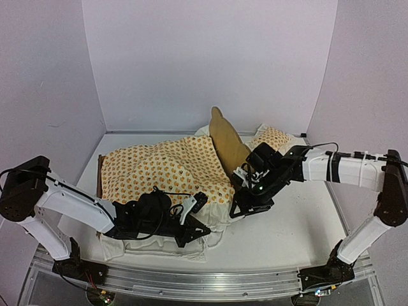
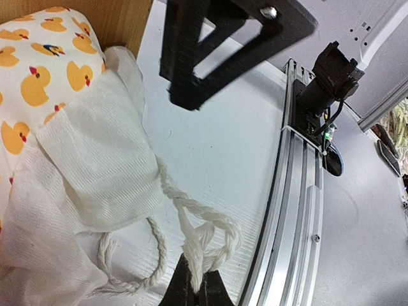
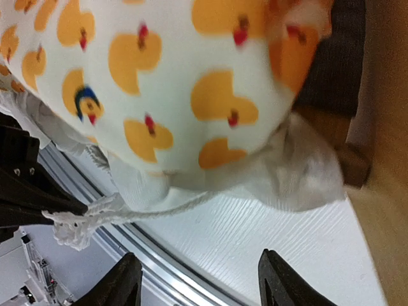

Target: Set up the pet bed

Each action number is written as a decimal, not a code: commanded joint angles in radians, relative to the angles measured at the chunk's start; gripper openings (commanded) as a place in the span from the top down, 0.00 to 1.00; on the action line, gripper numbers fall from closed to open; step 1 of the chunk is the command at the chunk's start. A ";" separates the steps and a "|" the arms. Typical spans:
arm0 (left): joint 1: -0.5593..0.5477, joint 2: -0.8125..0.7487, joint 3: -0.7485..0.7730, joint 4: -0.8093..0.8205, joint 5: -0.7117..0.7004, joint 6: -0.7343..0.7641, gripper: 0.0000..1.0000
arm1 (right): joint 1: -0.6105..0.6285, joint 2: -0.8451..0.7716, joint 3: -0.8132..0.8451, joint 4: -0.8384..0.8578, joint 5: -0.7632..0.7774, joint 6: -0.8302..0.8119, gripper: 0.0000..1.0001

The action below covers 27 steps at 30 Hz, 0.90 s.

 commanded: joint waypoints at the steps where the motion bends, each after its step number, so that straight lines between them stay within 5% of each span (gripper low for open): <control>1: 0.005 -0.017 -0.004 -0.037 0.028 0.008 1.00 | -0.048 0.076 0.147 -0.010 0.116 -0.170 0.35; 7: 0.036 -0.058 0.016 -0.100 -0.057 0.014 1.00 | -0.059 0.188 0.358 -0.184 0.166 -0.305 0.33; 15: 0.078 -0.061 0.061 -0.172 -0.050 0.065 1.00 | 0.082 -0.002 0.153 -0.215 0.069 -0.193 0.29; 20: 0.100 -0.081 0.050 -0.203 -0.038 0.090 1.00 | 0.136 -0.035 0.021 -0.083 -0.085 -0.427 0.29; 27: 0.108 -0.077 0.061 -0.236 -0.053 0.112 1.00 | 0.139 0.118 -0.011 0.182 -0.191 -0.834 0.35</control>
